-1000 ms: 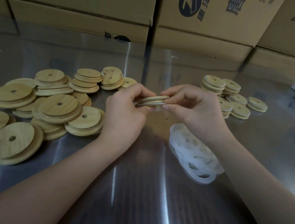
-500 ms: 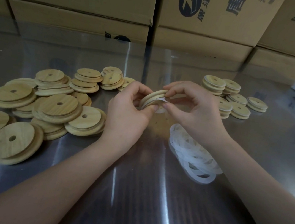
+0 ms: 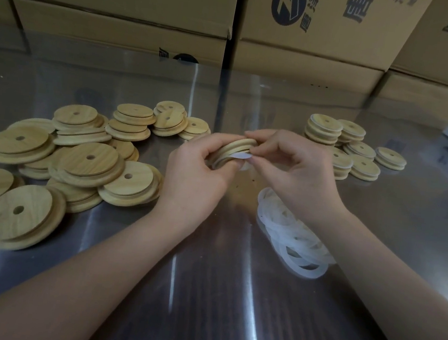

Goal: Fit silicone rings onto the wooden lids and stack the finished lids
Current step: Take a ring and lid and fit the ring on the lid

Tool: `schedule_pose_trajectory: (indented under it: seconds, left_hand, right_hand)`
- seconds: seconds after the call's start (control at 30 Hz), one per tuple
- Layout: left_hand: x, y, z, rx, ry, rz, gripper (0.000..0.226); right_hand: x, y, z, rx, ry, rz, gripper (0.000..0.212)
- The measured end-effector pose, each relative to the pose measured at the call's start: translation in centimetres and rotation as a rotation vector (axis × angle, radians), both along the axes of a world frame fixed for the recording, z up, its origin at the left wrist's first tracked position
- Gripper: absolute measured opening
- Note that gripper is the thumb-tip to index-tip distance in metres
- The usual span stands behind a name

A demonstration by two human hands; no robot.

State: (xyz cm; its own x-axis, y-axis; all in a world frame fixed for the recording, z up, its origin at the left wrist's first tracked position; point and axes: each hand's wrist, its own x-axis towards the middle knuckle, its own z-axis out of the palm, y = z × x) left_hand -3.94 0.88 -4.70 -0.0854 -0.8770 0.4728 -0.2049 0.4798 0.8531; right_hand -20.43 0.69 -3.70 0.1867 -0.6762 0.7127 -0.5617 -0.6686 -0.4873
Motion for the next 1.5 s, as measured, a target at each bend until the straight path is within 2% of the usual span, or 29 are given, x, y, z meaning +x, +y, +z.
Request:
schedule_pose_trajectory:
  seconds: [0.2, 0.53, 0.77, 1.3, 1.5]
  left_hand:
    - [0.1, -0.4, -0.2, -0.065, -0.047, 0.101, 0.029]
    - [0.2, -1.0, -0.5, -0.148, -0.160, 0.160, 0.034]
    - [0.2, -1.2, -0.6, -0.175, -0.179, 0.157, 0.036]
    - [0.2, -1.2, -0.7, -0.167, -0.123, 0.134, 0.035]
    - [0.3, -0.9, -0.5, -0.177, -0.160, 0.115, 0.032]
  right_hand:
    - [0.2, 0.0, 0.2, -0.161, 0.075, -0.101, 0.006]
    - [0.4, 0.1, 0.3, 0.002, -0.027, -0.095, 0.007]
    - [0.3, -0.1, 0.4, 0.061, -0.024, -0.082, 0.008]
    - [-0.1, -0.6, -0.1, -0.076, 0.135, -0.044, 0.009]
    - [0.1, -0.7, -0.2, -0.135, 0.174, -0.064, 0.010]
